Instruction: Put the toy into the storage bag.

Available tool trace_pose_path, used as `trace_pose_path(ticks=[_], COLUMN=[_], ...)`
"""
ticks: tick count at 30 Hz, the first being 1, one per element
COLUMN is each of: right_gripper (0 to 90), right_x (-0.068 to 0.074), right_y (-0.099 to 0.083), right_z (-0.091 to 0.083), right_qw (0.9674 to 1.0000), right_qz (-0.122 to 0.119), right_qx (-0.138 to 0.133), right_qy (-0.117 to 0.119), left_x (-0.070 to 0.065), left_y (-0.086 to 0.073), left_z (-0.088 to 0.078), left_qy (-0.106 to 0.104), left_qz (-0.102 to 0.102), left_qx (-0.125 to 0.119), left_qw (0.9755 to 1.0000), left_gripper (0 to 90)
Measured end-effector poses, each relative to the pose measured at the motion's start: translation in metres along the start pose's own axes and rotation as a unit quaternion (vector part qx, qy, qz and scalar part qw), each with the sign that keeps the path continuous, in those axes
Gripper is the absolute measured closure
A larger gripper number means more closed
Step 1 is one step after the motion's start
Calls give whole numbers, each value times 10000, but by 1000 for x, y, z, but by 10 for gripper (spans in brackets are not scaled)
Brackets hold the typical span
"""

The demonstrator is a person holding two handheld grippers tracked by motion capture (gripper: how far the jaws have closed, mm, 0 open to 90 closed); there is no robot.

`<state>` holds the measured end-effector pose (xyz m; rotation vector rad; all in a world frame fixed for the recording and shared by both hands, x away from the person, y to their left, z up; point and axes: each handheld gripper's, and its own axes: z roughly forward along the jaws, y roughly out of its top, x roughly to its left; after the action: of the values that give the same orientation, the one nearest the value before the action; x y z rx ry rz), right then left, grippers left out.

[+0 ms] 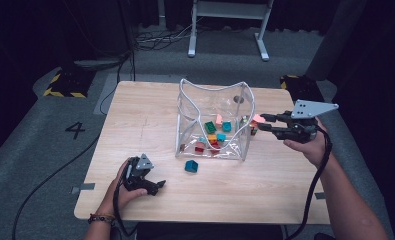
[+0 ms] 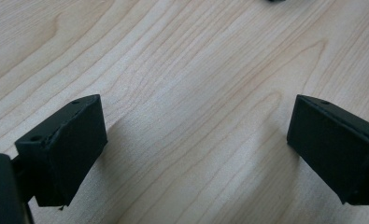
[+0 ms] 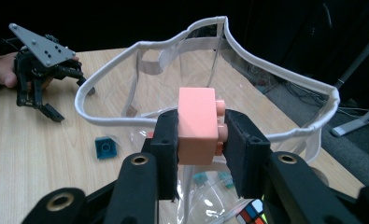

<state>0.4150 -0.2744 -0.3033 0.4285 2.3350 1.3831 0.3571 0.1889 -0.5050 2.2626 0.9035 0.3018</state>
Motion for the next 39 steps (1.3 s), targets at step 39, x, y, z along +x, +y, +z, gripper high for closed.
trace_pose_path(ticks=[39], right_gripper=[669], right_x=[-30], right_y=[52], right_z=[44], right_qw=[9999], right_qz=[-43], right_qx=[128], right_qy=[-57], left_x=[1], left_y=[1], left_z=[0], left_qy=[49], left_qz=[67], left_qx=[-6], left_qw=[10000], left_gripper=[43])
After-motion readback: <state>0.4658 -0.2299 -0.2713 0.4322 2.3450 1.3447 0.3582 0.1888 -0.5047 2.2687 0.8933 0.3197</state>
